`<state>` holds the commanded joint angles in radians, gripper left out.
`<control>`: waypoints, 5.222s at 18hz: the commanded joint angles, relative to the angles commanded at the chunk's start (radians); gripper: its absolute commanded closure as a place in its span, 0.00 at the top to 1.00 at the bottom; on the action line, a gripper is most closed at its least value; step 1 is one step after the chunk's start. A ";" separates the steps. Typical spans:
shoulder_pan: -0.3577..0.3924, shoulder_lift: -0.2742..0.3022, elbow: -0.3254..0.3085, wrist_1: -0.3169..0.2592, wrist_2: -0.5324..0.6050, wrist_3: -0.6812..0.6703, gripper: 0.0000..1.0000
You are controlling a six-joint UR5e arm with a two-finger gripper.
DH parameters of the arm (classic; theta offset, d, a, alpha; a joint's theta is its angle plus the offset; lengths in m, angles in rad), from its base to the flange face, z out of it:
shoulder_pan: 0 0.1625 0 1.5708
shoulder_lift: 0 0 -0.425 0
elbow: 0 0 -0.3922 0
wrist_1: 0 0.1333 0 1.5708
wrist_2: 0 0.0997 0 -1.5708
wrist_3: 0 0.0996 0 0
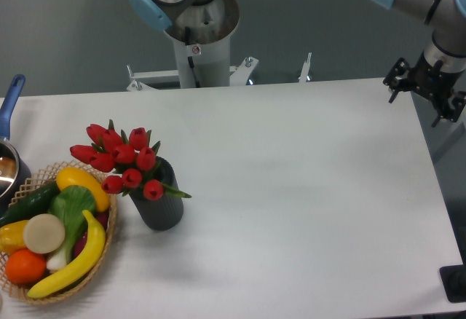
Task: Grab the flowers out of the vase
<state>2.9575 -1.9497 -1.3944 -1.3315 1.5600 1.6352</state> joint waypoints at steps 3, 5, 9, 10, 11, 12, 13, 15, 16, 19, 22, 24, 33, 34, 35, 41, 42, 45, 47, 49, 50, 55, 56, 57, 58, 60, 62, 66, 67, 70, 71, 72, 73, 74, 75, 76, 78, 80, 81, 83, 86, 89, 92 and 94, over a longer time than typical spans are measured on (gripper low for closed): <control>-0.003 0.009 0.000 0.000 0.000 0.000 1.00; -0.005 0.026 -0.008 0.000 -0.002 0.000 1.00; -0.006 0.034 -0.018 -0.002 -0.009 -0.008 1.00; -0.014 0.041 -0.015 -0.003 -0.012 -0.011 1.00; -0.017 0.051 -0.017 -0.008 -0.015 -0.011 1.00; -0.023 0.052 -0.018 -0.009 -0.015 -0.011 1.00; -0.034 0.054 -0.017 -0.012 -0.020 -0.011 1.00; -0.078 0.054 -0.018 -0.011 -0.029 -0.011 1.00; -0.103 0.055 -0.018 -0.003 -0.029 -0.011 1.00; -0.167 0.072 -0.015 0.020 -0.049 -0.014 1.00; -0.184 0.071 -0.015 0.032 -0.177 -0.057 1.00; -0.184 0.071 -0.038 0.035 -0.280 -0.064 1.00; -0.250 0.210 -0.379 0.196 -0.624 -0.152 1.00; -0.249 0.233 -0.409 0.190 -0.702 -0.153 1.00; -0.250 0.259 -0.438 0.187 -0.760 -0.159 1.00; -0.304 0.330 -0.558 0.189 -0.834 -0.207 1.00; -0.320 0.316 -0.560 0.190 -0.850 -0.209 1.00; -0.368 0.265 -0.543 0.196 -0.890 -0.222 1.00; -0.380 0.258 -0.537 0.196 -0.908 -0.241 1.00; -0.406 0.247 -0.535 0.198 -0.969 -0.270 1.00; -0.407 0.245 -0.535 0.198 -0.995 -0.273 1.00; -0.426 0.192 -0.545 0.291 -1.077 -0.273 1.00; -0.439 0.180 -0.549 0.320 -1.077 -0.273 1.00; -0.443 0.169 -0.549 0.340 -1.078 -0.273 1.00; -0.448 0.160 -0.549 0.347 -1.080 -0.273 1.00; -0.449 0.152 -0.552 0.348 -1.089 -0.272 1.00; -0.463 0.149 -0.560 0.348 -1.092 -0.272 1.00; -0.465 0.152 -0.561 0.353 -1.109 -0.265 0.91; -0.466 0.156 -0.564 0.356 -1.108 -0.265 0.79; -0.466 0.167 -0.577 0.362 -1.104 -0.267 0.45; -0.466 0.175 -0.577 0.361 -1.103 -0.268 0.34; -0.466 0.178 -0.577 0.361 -1.104 -0.268 0.25; -0.466 0.179 -0.578 0.362 -1.104 -0.268 0.18; -0.466 0.182 -0.581 0.361 -1.103 -0.271 0.12; -0.466 0.192 -0.584 0.359 -1.104 -0.273 0.08; -0.466 0.201 -0.589 0.357 -1.104 -0.276 0.05; -0.466 0.224 -0.601 0.356 -1.108 -0.281 0.03; -0.463 0.241 -0.609 0.356 -1.111 -0.294 0.03; -0.462 0.247 -0.609 0.356 -1.112 -0.302 0.03; -0.460 0.258 -0.607 0.356 -1.117 -0.325 0.03; -0.451 0.285 -0.600 0.356 -1.146 -0.363 0.03; -0.443 0.311 -0.578 0.354 -1.161 -0.448 0.03; -0.437 0.316 -0.529 0.354 -1.201 -0.538 0.03; -0.423 0.318 -0.505 0.354 -1.225 -0.592 0.03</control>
<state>2.5341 -1.6322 -1.8992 -0.9771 0.3346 1.0434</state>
